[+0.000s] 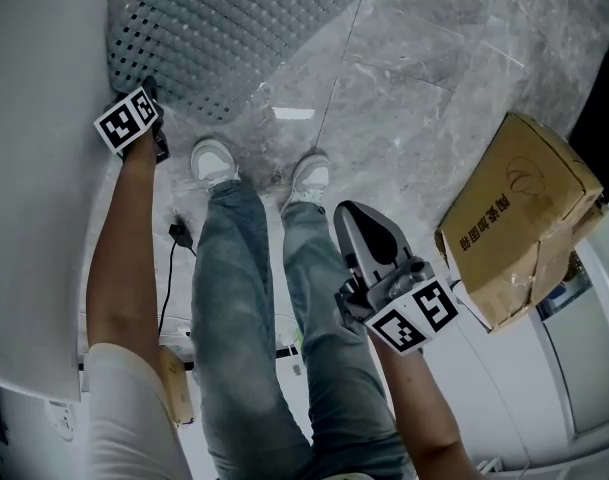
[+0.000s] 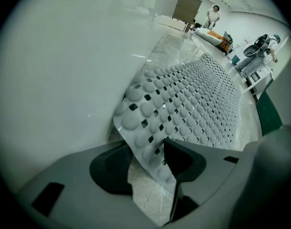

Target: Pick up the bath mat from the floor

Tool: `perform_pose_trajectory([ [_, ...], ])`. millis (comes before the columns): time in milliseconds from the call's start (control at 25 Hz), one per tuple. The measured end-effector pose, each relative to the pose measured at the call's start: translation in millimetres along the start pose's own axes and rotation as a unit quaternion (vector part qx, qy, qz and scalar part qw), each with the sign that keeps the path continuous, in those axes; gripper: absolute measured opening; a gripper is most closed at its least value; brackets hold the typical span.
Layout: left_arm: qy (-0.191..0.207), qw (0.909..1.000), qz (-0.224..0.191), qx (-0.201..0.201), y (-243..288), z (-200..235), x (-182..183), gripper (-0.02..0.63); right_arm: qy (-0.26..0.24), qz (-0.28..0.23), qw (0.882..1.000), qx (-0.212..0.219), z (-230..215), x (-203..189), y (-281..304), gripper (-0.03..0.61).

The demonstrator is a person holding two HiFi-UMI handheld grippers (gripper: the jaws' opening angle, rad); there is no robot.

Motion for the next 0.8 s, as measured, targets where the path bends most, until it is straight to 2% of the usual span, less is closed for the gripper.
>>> perform_pose_trajectory([
  [160,-0.011,0.9999,-0.004,-0.008,-9,2,3,0.105,0.004,0.004,1.000,-0.008,2,-1,0,0.026],
  [200,-0.009,0.9998,-0.007,-0.014,-12,0,4,0.098,0.003,0.005,1.000,-0.008,4,0,0,0.026],
  [360,0.043,0.9980,-0.013,-0.044,-29,-12,3,0.051,0.003,-0.002,1.000,-0.007,15,7,-3,0.026],
  [480,0.080,0.9944,-0.014,-0.067,-36,-24,2,0.035,0.006,-0.006,1.000,-0.010,18,13,-5,0.026],
  [800,0.110,0.9902,-0.018,-0.085,-79,-39,10,0.032,0.006,-0.012,1.000,0.000,40,19,-14,0.026],
])
Point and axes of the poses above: the fingertips, and each gripper's own axes: y forward along the fingers, z to its left, x out of its top, the point moved 1 cm from there along -y, backward along the fingers, and after that the axes turned 2 degrees about -y, right-handed, at the moved point
